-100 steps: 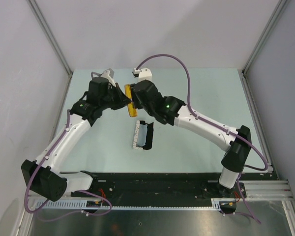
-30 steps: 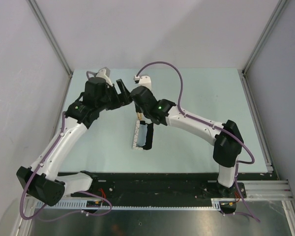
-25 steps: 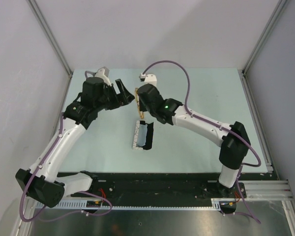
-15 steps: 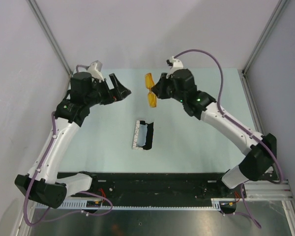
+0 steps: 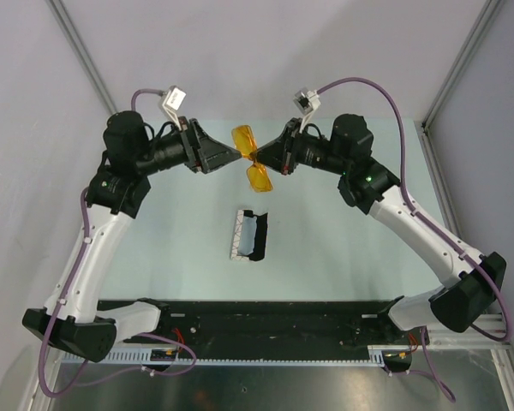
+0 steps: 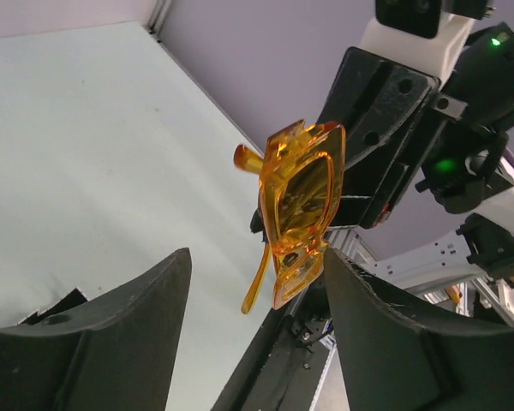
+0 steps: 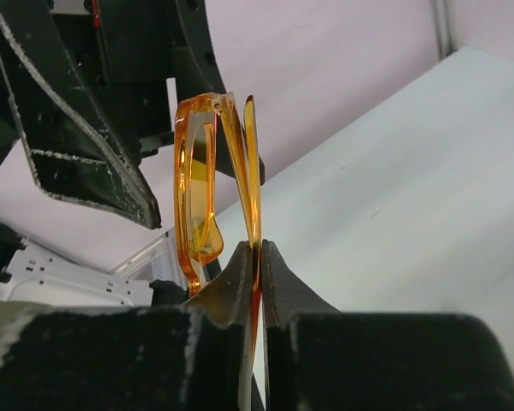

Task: Organize the sunglasses
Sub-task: Pass from the right arm to the left

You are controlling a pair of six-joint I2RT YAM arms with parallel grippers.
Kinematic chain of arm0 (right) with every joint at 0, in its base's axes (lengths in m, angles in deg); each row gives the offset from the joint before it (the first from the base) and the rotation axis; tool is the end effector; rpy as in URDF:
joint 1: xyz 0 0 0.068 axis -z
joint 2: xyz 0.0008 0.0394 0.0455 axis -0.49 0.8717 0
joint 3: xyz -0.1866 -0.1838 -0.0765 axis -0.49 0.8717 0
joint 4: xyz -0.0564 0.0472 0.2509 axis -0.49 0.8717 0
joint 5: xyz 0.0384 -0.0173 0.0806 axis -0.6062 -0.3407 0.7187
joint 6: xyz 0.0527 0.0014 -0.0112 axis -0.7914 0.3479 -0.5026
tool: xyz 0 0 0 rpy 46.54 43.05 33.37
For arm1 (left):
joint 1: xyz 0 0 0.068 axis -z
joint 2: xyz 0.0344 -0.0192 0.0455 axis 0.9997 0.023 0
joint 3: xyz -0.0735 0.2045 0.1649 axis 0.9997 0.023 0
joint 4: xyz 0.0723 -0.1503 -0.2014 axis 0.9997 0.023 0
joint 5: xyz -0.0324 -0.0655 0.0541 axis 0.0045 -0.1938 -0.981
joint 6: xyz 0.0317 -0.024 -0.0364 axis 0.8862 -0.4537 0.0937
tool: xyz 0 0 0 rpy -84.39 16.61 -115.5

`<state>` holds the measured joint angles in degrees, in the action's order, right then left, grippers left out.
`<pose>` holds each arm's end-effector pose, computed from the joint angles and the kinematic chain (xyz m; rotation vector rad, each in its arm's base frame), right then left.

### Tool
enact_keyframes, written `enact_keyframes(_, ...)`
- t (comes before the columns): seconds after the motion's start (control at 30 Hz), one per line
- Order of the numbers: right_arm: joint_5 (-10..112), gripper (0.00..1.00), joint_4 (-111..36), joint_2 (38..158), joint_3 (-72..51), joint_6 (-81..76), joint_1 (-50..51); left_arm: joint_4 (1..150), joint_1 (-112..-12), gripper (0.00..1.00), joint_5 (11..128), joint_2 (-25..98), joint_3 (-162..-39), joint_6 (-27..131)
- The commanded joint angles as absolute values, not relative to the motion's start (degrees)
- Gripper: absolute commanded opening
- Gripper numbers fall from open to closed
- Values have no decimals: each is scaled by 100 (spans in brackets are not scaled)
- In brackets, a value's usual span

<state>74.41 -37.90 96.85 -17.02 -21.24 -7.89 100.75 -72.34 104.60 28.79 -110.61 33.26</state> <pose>0.2446 0.2088 0.4474 -0.6268 1.5629 1.2524 0.2221 -0.0905 0.4656 0.3886 1.7896 -1.2306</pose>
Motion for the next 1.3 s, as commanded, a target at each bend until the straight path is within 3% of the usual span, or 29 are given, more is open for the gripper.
enact_keyframes(0.0,8054,0,-4250,9524,-1641,-2220,-722,9558,-7277,64,11033,2841,-11201,3117)
enact_keyframes(0.37,8309,0,-4663,9611,-1501,-2492,-687,8732,-7277,48,11446,2823,-10691,2405)
enact_keyframes(0.73,8450,0,-4954,9726,-1395,-2748,-687,8177,-7286,41,11648,2823,-10454,2026)
enact_keyframes(0.93,8467,0,-5024,9761,-1360,-2818,-661,8045,-7286,28,11727,2806,-10383,1938)
enact_keyframes(1.1,8599,0,-5199,9813,-1316,-3020,-582,7949,-7295,27,11798,2788,-10331,1912)
enact_keyframes(1.27,8853,0,-5541,9858,-1290,-3283,-503,7861,-7339,32,12070,2788,-10269,1973)
